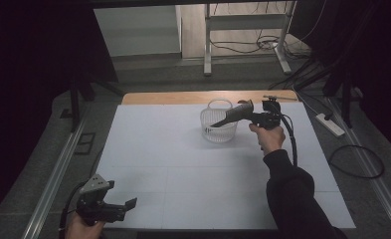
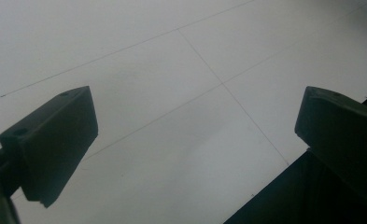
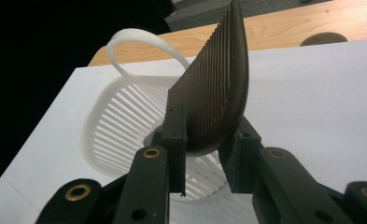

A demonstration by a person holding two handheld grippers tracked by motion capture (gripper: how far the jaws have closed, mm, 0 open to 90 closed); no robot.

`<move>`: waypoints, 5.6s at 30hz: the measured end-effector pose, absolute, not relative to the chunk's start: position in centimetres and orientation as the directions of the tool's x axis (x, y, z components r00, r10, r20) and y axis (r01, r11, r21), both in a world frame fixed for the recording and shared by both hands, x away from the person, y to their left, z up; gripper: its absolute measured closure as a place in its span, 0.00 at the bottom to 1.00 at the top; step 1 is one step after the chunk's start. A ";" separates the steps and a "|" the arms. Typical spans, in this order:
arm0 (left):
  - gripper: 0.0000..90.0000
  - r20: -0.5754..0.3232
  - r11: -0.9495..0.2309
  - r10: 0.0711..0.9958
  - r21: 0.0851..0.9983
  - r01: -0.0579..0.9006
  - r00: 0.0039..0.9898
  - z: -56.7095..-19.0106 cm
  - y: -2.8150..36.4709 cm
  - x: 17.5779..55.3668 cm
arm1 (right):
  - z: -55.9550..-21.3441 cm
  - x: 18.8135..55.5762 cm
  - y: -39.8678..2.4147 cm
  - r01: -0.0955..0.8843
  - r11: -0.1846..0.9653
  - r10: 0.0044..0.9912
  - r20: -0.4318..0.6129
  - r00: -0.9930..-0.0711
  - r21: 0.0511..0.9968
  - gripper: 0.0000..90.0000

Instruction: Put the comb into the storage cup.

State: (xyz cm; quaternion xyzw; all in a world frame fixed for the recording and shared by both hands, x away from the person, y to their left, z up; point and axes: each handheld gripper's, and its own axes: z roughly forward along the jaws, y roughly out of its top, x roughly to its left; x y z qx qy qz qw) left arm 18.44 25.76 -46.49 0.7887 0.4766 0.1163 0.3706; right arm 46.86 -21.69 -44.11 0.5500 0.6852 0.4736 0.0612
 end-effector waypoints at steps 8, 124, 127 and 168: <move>0.00 -0.170 -0.271 0.839 0.695 0.667 0.518 -46.5 25.8 18.4 | -44.1 46.8 -21.7 0.683 -0.019 0.834 0.388 -0.391 0.730 0.71; 0.00 -0.200 -0.243 0.830 0.710 0.661 0.520 -46.5 26.1 18.3 | -42.3 36.9 -20.7 0.500 0.454 0.725 0.021 -0.689 0.737 0.00; 0.00 -0.201 -0.242 0.830 0.711 0.661 0.520 -46.5 26.2 18.3 | -42.3 36.6 -20.8 0.497 0.455 0.725 0.017 -0.688 0.739 0.00; 0.00 -0.205 -0.239 0.830 0.710 0.662 0.519 -46.5 26.3 18.3 | -43.5 32.0 -24.5 0.504 0.447 0.727 0.028 -0.686 0.739 0.00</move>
